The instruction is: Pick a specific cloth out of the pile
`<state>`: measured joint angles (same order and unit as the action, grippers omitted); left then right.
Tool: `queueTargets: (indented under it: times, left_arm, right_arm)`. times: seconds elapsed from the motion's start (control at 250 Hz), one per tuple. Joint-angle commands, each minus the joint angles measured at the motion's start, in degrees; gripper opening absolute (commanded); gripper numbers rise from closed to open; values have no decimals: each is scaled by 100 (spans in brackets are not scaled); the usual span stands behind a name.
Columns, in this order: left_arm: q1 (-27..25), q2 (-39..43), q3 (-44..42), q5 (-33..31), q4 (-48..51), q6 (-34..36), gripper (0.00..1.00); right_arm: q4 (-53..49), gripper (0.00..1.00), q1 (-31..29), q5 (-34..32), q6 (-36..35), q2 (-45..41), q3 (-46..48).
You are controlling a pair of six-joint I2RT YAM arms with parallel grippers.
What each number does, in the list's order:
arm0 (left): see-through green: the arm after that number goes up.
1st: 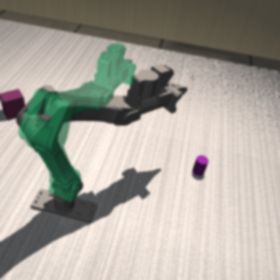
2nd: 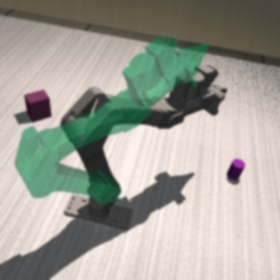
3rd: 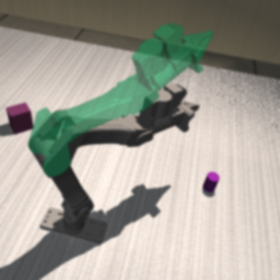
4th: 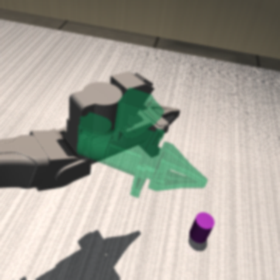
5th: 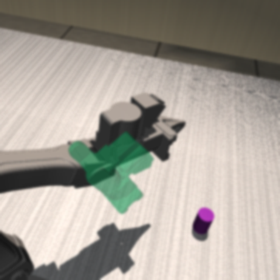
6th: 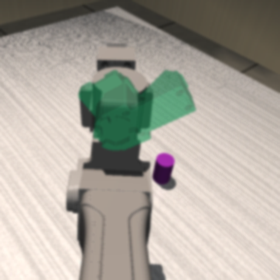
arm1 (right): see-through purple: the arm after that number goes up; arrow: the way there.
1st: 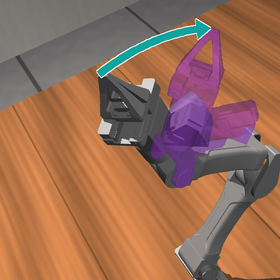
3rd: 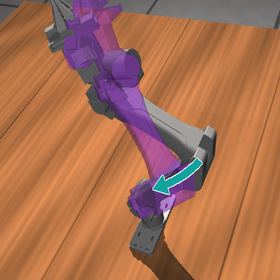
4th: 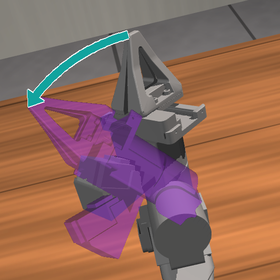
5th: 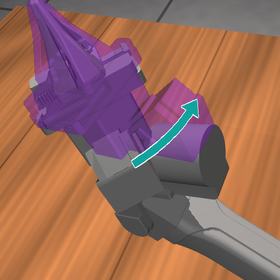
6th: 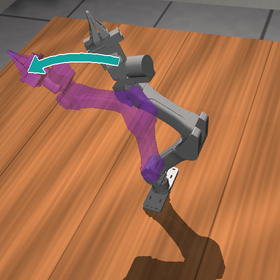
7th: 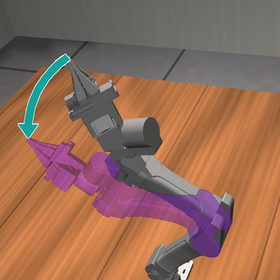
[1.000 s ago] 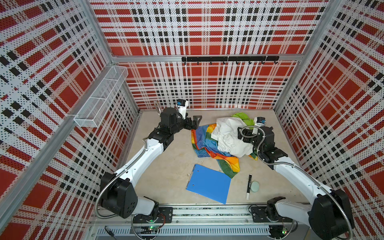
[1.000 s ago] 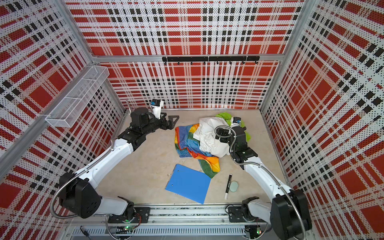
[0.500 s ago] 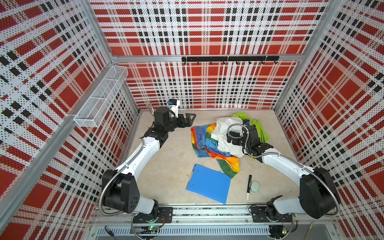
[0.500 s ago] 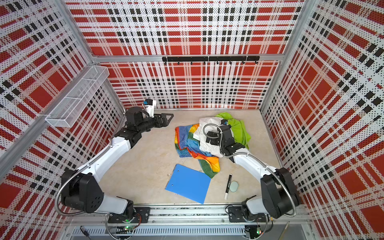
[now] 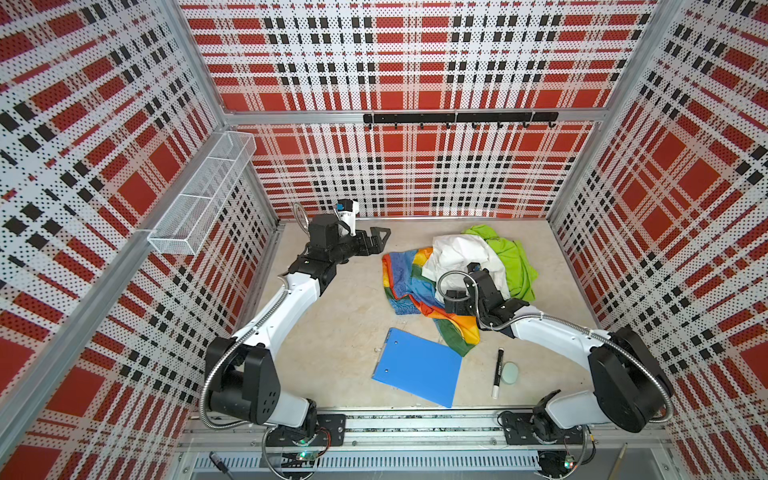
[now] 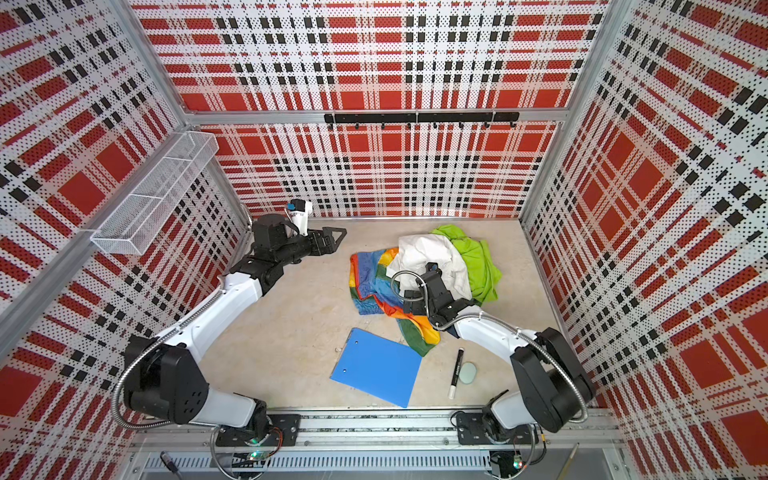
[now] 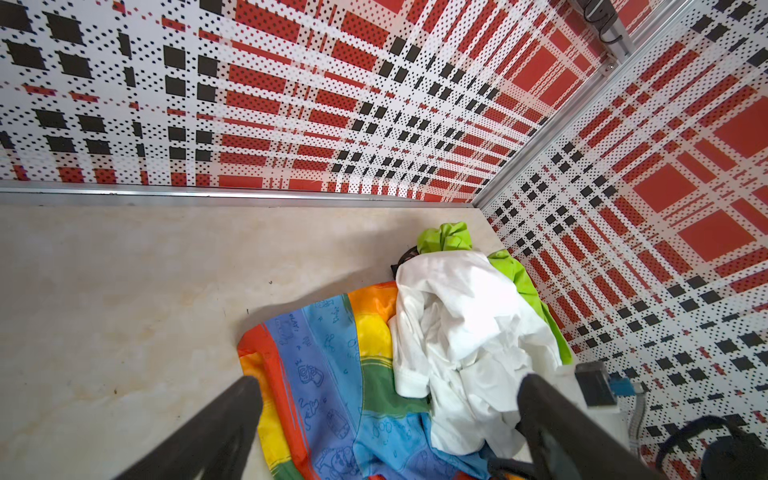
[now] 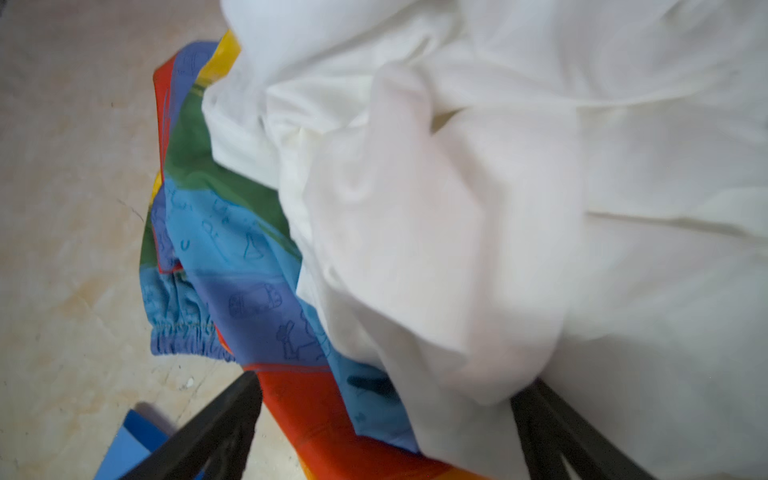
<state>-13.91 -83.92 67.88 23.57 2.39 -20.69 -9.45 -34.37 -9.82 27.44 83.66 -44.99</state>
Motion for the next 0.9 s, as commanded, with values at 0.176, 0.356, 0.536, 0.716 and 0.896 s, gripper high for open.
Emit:
queueTargets:
  times: [0.176, 0.356, 0.536, 0.716, 0.896]
  left_arm:
    - [-102, 41, 207, -161, 47, 83, 99]
    - [-179, 63, 235, -287, 131, 260, 99]
    - [-185, 51, 244, -314, 149, 269, 99]
    - [-186, 21, 244, -326, 154, 264, 99]
    - [-234, -54, 260, -282, 146, 249, 99]
  right_arm:
    - [-388, 100, -162, -109, -886, 801, -396]
    - [-580, 71, -181, -607, -890, 1276, -697]
    - [-567, 21, -183, -1195, -949, 1138, -993]
    - [-775, 10, -93, -2107, -1303, 1140, -1698]
    - [-658, 10, 252, -2357, -1785, 1132, -2417]
